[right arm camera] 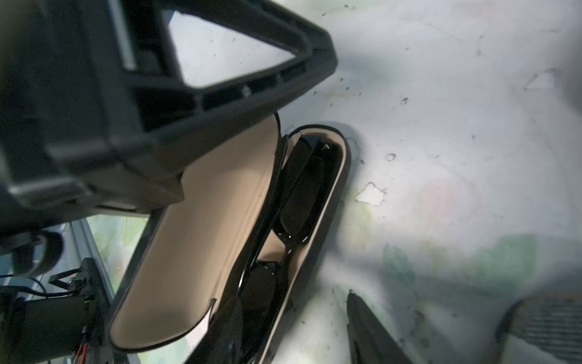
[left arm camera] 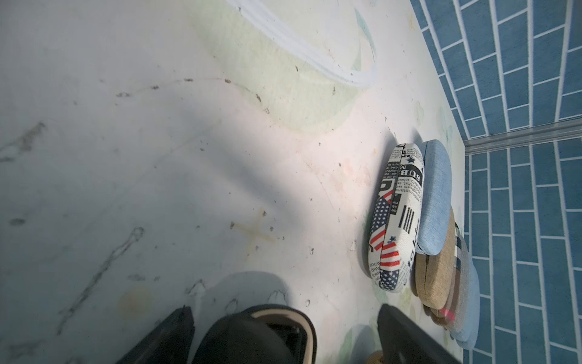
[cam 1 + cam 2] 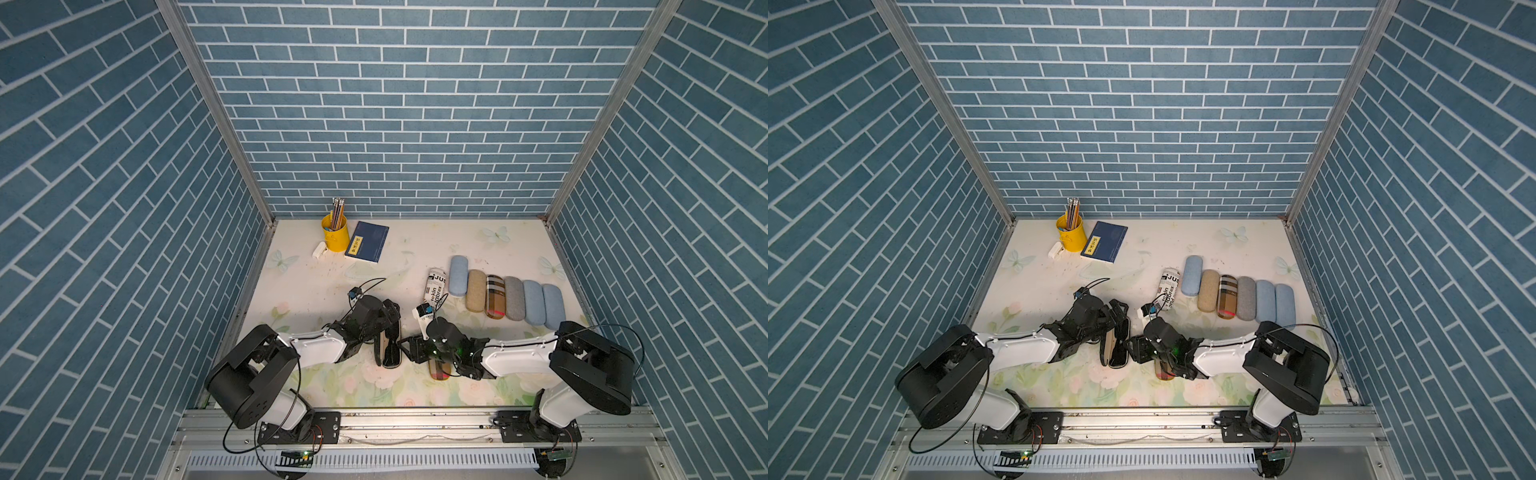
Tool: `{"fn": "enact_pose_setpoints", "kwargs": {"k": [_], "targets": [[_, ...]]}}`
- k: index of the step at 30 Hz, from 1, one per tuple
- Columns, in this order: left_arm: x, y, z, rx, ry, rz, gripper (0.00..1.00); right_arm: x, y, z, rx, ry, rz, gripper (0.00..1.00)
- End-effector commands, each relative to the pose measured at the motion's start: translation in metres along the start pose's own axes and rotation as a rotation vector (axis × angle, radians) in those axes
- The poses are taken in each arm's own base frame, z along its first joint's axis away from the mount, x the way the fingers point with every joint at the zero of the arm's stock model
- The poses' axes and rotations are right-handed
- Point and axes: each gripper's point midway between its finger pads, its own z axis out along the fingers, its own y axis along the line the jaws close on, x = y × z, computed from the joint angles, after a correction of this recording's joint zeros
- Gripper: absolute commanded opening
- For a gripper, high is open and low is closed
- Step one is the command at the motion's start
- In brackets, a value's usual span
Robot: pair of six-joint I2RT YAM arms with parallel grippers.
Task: Close the glasses case
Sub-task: Move the glasses case to the center of the board, then close the glasses case at the center of the board.
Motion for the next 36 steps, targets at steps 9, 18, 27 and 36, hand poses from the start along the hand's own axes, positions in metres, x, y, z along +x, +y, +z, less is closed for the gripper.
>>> {"fn": "enact_pose_setpoints", "kwargs": {"k": [9, 18, 27, 36], "targets": [[0.010, 0.010, -0.029, -0.019, 0.034, -0.036, 1.00, -0.008, -0.008, 0.008, 0.065, -0.001, 0.015, 0.43], [-0.009, -0.001, -0.051, -0.011, -0.026, 0.015, 1.00, -0.016, -0.001, 0.016, 0.062, -0.003, 0.021, 0.41], [-0.047, -0.013, -0.103, -0.030, -0.179, 0.129, 0.98, -0.011, -0.005, 0.035, 0.096, 0.027, 0.024, 0.35], [-0.038, -0.002, -0.111, 0.041, -0.190, 0.154, 0.80, -0.003, -0.017, 0.034, 0.127, 0.033, 0.042, 0.28]]}}
